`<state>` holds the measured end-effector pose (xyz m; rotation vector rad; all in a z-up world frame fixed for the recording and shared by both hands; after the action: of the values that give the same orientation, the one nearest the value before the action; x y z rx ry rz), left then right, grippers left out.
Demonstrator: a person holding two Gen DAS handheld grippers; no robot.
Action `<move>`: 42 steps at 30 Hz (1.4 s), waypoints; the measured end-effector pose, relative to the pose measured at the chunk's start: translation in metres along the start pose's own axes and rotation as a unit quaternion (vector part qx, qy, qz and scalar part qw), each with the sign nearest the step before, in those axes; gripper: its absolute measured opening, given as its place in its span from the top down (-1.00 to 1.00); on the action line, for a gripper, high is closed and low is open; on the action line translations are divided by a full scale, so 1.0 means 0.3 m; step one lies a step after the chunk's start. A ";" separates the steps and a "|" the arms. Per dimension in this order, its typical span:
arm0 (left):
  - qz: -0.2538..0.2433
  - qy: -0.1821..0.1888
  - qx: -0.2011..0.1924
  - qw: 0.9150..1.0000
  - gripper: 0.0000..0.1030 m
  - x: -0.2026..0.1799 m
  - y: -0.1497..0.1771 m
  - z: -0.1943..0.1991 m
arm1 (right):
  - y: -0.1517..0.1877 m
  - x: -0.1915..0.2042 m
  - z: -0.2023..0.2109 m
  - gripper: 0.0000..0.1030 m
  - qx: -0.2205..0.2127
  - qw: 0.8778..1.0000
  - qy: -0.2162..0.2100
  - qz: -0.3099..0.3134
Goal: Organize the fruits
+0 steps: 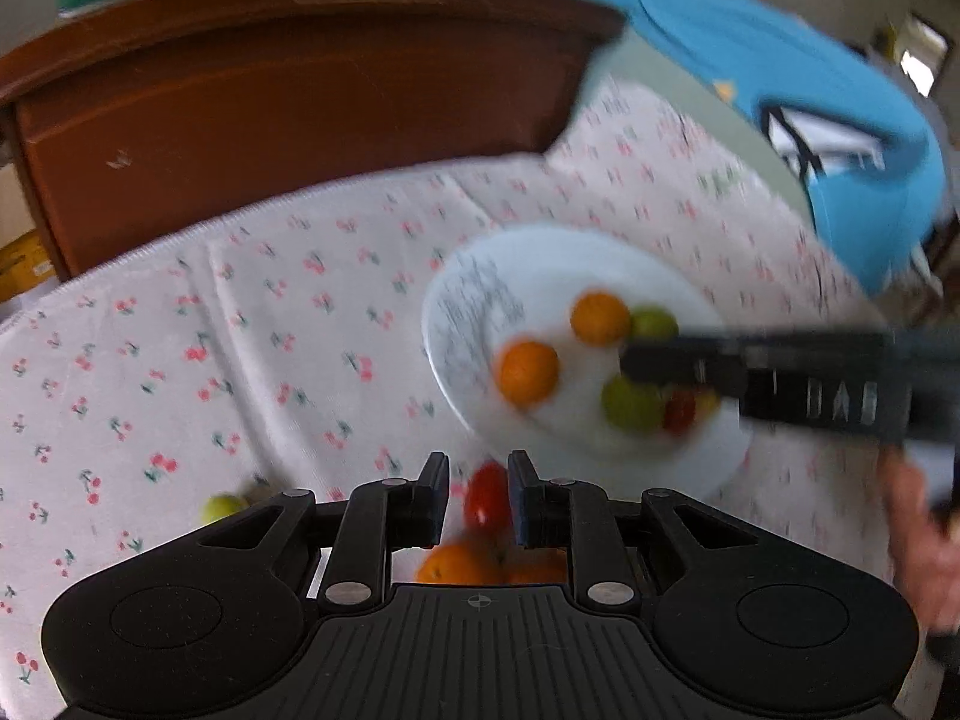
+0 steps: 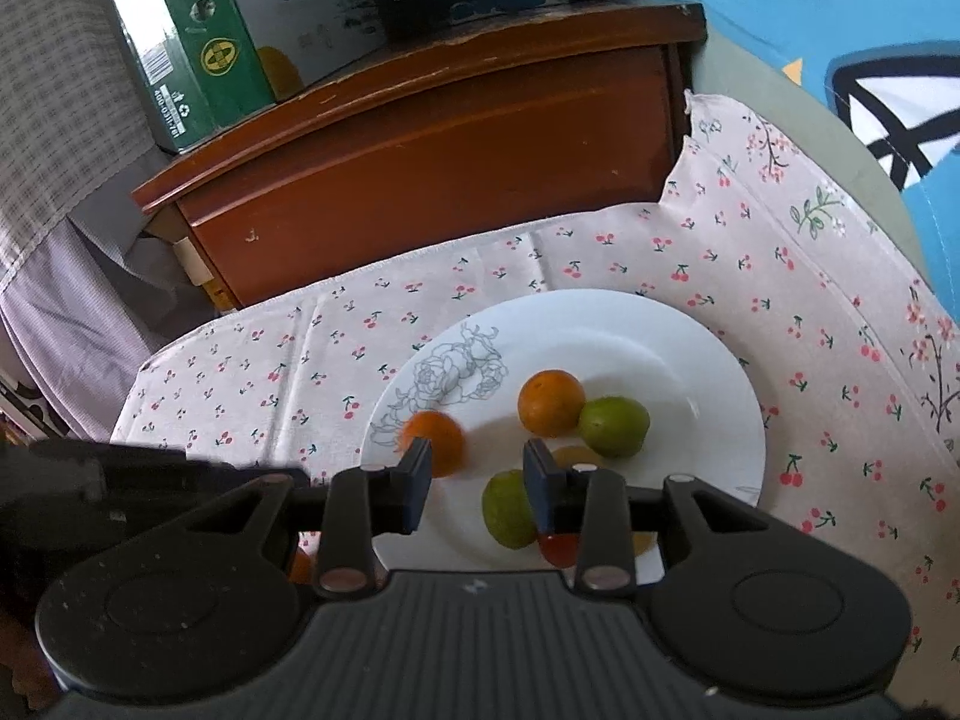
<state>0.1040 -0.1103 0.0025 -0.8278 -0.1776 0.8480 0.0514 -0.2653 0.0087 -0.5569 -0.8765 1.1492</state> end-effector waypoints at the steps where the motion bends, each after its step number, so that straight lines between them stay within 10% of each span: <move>1: -0.004 0.000 0.006 1.000 0.61 -0.005 0.009 -0.007 | -0.002 -0.001 0.000 0.33 0.000 1.000 0.000 -0.003; 29: -0.023 0.009 -0.030 0.999 0.59 -0.095 -0.020 -0.036 | -0.001 -0.023 0.016 0.32 0.001 1.000 0.003 -0.022; 36: -0.012 -0.019 -0.045 0.999 -0.28 -0.068 -0.044 0.015 | 0.005 -0.013 0.016 0.32 0.008 1.000 -0.002 -0.017; 42: -0.001 -0.053 -0.058 0.997 -0.45 -0.025 -0.052 0.101 | -0.002 -0.005 0.044 0.23 -0.002 1.000 -0.005 -0.024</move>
<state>0.0946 -0.1042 0.0356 -0.8922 -0.3234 0.8873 0.0405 -0.2676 0.0163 -0.5301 -0.8970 1.1079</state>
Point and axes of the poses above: each gripper's, at about its wrist camera, not at the fingertips, and z roughly against the way its jaws point, x to its left, y to its underside, the point moved 4 cm from there along -z, roughly the way its jaws point, and after that the axes turned 8 degrees about -x, right-handed, at the moved point
